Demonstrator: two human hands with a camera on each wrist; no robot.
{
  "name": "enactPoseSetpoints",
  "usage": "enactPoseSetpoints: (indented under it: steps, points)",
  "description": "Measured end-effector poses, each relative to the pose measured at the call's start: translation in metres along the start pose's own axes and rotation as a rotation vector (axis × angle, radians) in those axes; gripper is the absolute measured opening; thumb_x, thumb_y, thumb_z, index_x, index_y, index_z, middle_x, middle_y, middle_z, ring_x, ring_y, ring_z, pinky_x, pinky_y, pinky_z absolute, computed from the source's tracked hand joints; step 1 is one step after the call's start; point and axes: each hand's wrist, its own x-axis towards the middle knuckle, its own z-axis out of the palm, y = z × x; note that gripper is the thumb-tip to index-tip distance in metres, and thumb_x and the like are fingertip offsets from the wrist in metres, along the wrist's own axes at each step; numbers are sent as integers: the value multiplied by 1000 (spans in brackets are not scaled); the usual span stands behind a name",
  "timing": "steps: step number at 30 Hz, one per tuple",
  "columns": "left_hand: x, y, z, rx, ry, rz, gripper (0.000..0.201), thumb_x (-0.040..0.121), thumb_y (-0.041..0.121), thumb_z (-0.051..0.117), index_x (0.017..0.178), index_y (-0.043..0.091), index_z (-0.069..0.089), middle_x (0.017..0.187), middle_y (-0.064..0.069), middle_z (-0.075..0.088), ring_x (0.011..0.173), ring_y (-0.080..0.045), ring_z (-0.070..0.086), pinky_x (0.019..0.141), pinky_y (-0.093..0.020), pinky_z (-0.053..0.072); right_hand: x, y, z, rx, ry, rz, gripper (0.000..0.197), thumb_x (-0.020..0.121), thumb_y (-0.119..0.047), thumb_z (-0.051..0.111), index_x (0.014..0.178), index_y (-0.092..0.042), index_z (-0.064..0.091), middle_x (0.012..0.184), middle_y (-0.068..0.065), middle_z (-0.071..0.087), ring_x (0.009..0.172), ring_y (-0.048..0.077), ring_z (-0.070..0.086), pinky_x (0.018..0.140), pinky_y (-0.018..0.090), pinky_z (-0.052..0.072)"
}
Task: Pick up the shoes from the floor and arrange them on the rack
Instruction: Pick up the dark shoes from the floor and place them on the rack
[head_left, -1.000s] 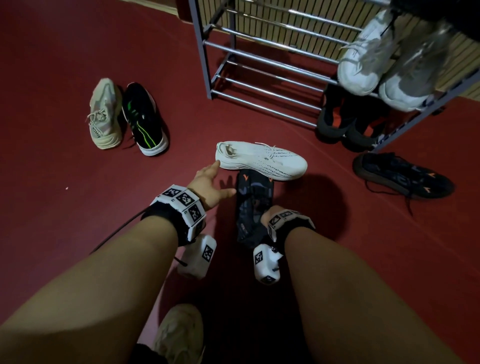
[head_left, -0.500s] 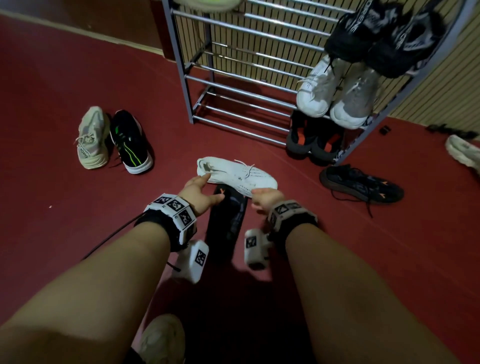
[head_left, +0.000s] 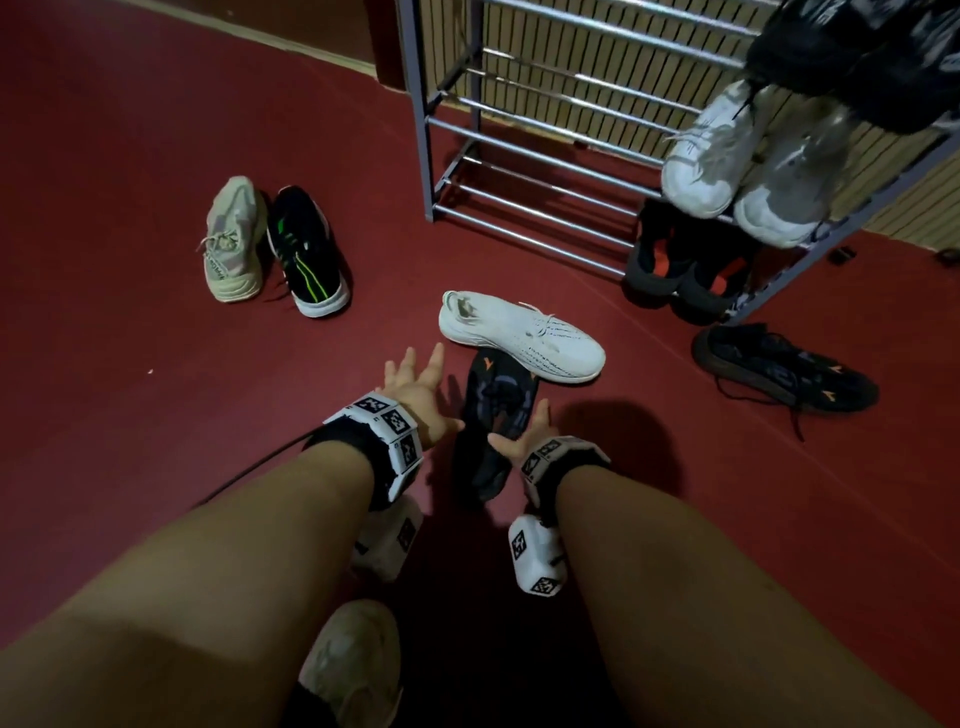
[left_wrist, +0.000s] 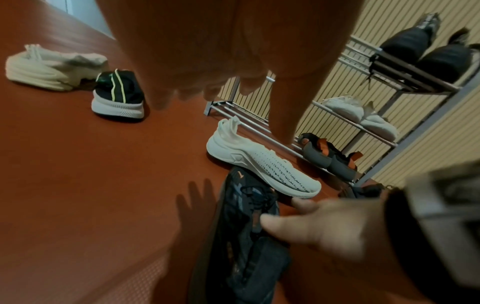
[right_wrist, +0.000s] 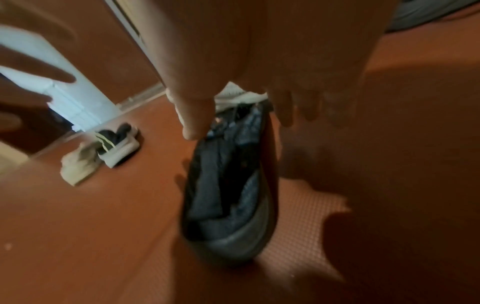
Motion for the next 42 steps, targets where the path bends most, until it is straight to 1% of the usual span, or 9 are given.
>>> enactPoseSetpoints:
  steps: [7, 13, 19, 21, 26, 30, 35, 39, 42]
  points:
    - [29, -19, -1, -67, -41, -23, 100, 83, 33, 67, 147, 34, -11, 158, -2, -12, 145, -27, -11, 118, -48, 9, 33, -6, 15, -37, 14, 67, 121, 76, -57, 66, 145, -17, -25, 155, 13, 20, 139, 33, 30, 113, 45, 28]
    - [45, -28, 4, -116, -82, -62, 100, 83, 34, 67, 148, 32, -9, 158, -3, -9, 145, -29, -10, 118, -48, 8, 53, -5, 20, 34, 14, 71, 88, 92, -18, 56, 149, -10, -11, 150, 18, 30, 134, 32, 37, 108, 37, 30]
    - [47, -20, 15, -167, -148, -86, 98, 83, 35, 66, 148, 32, -6, 158, -5, -7, 145, -29, -8, 118, -43, 8, 51, -2, -4, 120, -73, -8, 93, 92, -17, 57, 148, -16, -16, 152, 10, 29, 132, 24, 40, 107, 32, 37]
    - [44, -14, 18, -205, -171, -99, 97, 83, 35, 66, 149, 30, -5, 158, -7, -3, 146, -27, -2, 118, -39, 11, 43, -5, -18, 205, -104, -77, 81, 94, -9, 51, 149, -9, -9, 151, 10, 26, 129, 19, 39, 94, 22, 40]
    - [27, 11, 22, -420, -252, -85, 90, 87, 36, 61, 150, 23, -2, 155, -5, 20, 140, -22, 27, 109, -25, 25, 26, 4, -45, 362, -129, -225, 72, 90, -4, 57, 149, -13, 17, 141, 10, 45, 130, 18, 42, 101, 21, 34]
    - [12, 32, 21, -519, -254, 13, 85, 89, 20, 61, 150, 22, 1, 154, -1, 23, 140, -19, 26, 103, -17, 24, 12, 20, -55, 396, -152, -317, 80, 86, -12, 61, 151, -20, 15, 146, 9, 41, 133, 20, 41, 113, 38, 32]
    - [-1, 48, 14, -669, -229, 133, 98, 82, 2, 66, 148, 33, 1, 147, -2, 38, 133, -18, 37, 111, -30, 30, -45, 6, -96, 368, -82, -383, 73, 92, 4, 49, 148, -1, 3, 153, 11, 17, 143, 22, 21, 104, 9, 29]
    - [-12, 63, -5, -662, -100, 309, 100, 83, 5, 67, 148, 36, -4, 140, 9, 38, 122, -4, 37, 98, -17, 31, -60, 0, -118, 566, 58, -371, 85, 92, -32, 57, 150, -29, -5, 154, 4, 25, 136, 25, 37, 104, 45, 42]
    - [-16, 72, -17, -614, -42, 428, 102, 83, 7, 67, 147, 39, -6, 143, 16, 27, 123, 1, 30, 96, -13, 31, -70, -4, -129, 724, 45, -381, 79, 94, -37, 52, 148, -38, -5, 157, -2, 18, 141, 23, 28, 106, 53, 37]
